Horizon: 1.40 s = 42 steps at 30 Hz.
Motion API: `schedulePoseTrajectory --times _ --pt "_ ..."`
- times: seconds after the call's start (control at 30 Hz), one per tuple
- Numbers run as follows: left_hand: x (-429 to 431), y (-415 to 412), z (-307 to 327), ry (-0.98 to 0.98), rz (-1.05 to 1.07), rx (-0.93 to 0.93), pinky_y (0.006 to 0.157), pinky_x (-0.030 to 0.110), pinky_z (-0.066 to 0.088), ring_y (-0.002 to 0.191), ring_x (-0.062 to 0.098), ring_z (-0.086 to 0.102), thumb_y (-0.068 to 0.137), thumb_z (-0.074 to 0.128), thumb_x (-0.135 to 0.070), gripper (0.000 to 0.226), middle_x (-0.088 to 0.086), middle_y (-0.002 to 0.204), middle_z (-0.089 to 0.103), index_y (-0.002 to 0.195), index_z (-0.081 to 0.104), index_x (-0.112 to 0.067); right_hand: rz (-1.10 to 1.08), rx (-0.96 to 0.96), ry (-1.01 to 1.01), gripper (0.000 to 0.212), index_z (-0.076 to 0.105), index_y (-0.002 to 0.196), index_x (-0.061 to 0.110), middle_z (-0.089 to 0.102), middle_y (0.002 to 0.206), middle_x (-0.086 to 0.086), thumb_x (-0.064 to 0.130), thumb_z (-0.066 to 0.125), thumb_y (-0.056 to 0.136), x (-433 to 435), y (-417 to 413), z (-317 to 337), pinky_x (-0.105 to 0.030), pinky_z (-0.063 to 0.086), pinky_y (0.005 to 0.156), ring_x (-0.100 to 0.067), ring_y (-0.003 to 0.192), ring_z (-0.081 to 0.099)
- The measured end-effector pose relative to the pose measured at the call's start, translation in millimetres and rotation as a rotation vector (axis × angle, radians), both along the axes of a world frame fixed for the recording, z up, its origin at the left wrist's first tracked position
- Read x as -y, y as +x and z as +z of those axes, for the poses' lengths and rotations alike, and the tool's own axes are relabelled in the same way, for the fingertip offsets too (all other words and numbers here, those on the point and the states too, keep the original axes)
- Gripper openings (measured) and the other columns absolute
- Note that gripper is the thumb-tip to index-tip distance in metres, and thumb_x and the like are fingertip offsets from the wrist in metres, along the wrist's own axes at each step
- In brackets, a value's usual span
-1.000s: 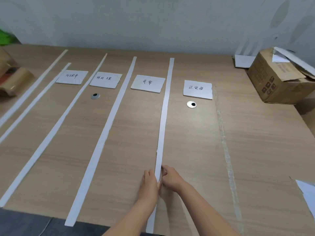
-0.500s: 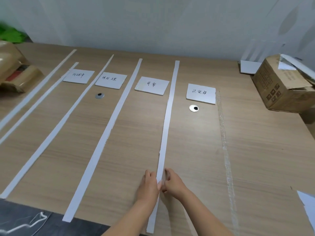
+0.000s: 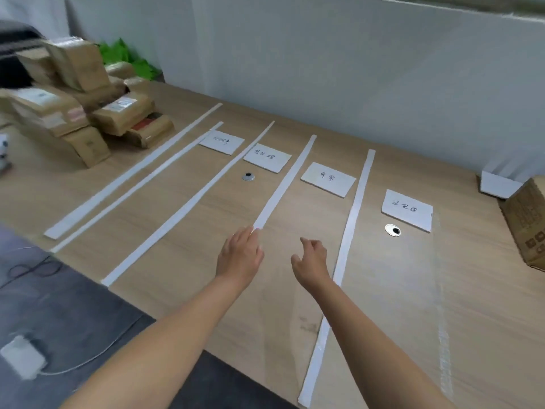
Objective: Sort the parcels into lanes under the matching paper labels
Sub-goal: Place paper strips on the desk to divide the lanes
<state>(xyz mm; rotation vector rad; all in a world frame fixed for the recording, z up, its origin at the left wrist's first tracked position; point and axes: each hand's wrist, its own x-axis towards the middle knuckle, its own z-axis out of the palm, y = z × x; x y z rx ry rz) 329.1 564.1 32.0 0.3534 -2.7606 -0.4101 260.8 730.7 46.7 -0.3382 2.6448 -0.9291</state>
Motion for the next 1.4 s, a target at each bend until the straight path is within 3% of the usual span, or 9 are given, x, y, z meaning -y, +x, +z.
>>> schedulePoseTrajectory --times 0.07,0.17,0.37,0.6,0.87,0.97,1.1,1.23,1.4 --pt "52 18 19 -0.028 0.034 -0.034 0.105 0.041 0.039 0.131 0.026 0.049 0.095 0.054 -0.022 0.041 0.009 0.138 0.055 0.133 0.054 -0.007 0.105 -0.074 0.009 0.059 0.028 0.153 0.009 0.024 0.154 -0.011 0.023 0.048 0.100 60 13 13 -0.037 0.026 0.117 -0.027 0.146 0.018" --pt "140 62 37 -0.054 0.146 -0.036 0.118 0.043 0.027 0.145 0.023 0.032 0.100 0.046 -0.028 0.052 0.008 0.156 0.038 0.148 0.039 -0.009 0.252 -0.182 0.031 0.061 0.024 0.155 0.011 0.020 0.158 -0.013 0.029 0.047 0.101 155 46 26 -0.038 0.020 0.121 -0.029 0.148 0.015" --pt "316 171 49 -0.097 0.355 0.091 0.124 0.041 0.003 0.153 0.016 0.007 0.105 0.032 -0.035 0.060 0.002 0.166 0.011 0.157 0.015 -0.012 0.480 -0.231 0.060 0.064 0.019 0.157 0.011 0.020 0.157 -0.014 0.035 0.045 0.103 331 134 32 -0.039 0.016 0.121 -0.032 0.146 0.016" --pt "445 240 52 -0.114 0.445 0.144 0.124 0.043 0.001 0.153 0.014 0.005 0.105 0.030 -0.035 0.059 0.000 0.166 0.009 0.157 0.014 -0.013 0.525 -0.153 0.028 0.063 0.020 0.156 0.013 0.020 0.156 -0.012 0.036 0.044 0.103 472 188 25 -0.042 0.020 0.120 -0.032 0.145 0.017" --pt "526 201 26 -0.092 0.365 0.196 0.123 0.042 0.001 0.153 0.013 0.007 0.105 0.031 -0.036 0.059 0.000 0.166 0.012 0.157 0.015 -0.013 0.476 -0.157 0.066 0.061 0.024 0.154 0.009 0.024 0.153 -0.013 0.033 0.047 0.103 562 135 3 -0.039 0.019 0.118 -0.031 0.144 0.020" --pt "567 170 20 -0.116 0.329 0.208 0.123 0.041 0.000 0.153 0.012 0.007 0.104 0.021 -0.038 0.059 -0.001 0.166 0.012 0.157 0.015 -0.014 0.439 -0.143 0.096 0.062 0.023 0.155 0.008 0.025 0.153 -0.014 0.034 0.045 0.103 599 93 -9 -0.040 0.020 0.119 -0.032 0.143 0.022" --pt "623 138 16 -0.138 0.293 0.242 0.123 0.042 0.005 0.152 0.014 0.013 0.094 0.004 -0.045 0.072 0.000 0.165 0.017 0.157 0.020 -0.012 0.325 0.011 0.064 0.064 0.021 0.155 0.004 0.024 0.154 -0.018 0.034 0.043 0.104 648 51 -22 -0.042 0.021 0.119 -0.036 0.145 0.021" --pt "678 105 16 -0.176 0.251 0.253 0.122 0.043 0.012 0.150 0.017 0.021 0.096 0.008 -0.043 0.070 0.003 0.163 0.024 0.155 0.027 -0.010 0.254 0.144 -0.006 0.066 0.020 0.156 0.004 0.016 0.156 -0.015 0.032 0.049 0.103 684 31 -37 -0.040 0.025 0.118 -0.032 0.146 0.022" --pt "723 78 3 -0.125 0.216 0.235 0.121 0.044 0.016 0.149 0.019 0.025 0.097 0.014 -0.041 0.067 0.005 0.161 0.029 0.153 0.031 -0.009 0.186 0.242 0.082 0.067 0.022 0.153 0.001 0.018 0.153 -0.015 0.033 0.051 0.102 721 17 -60 -0.037 0.036 0.109 -0.030 0.139 0.035"
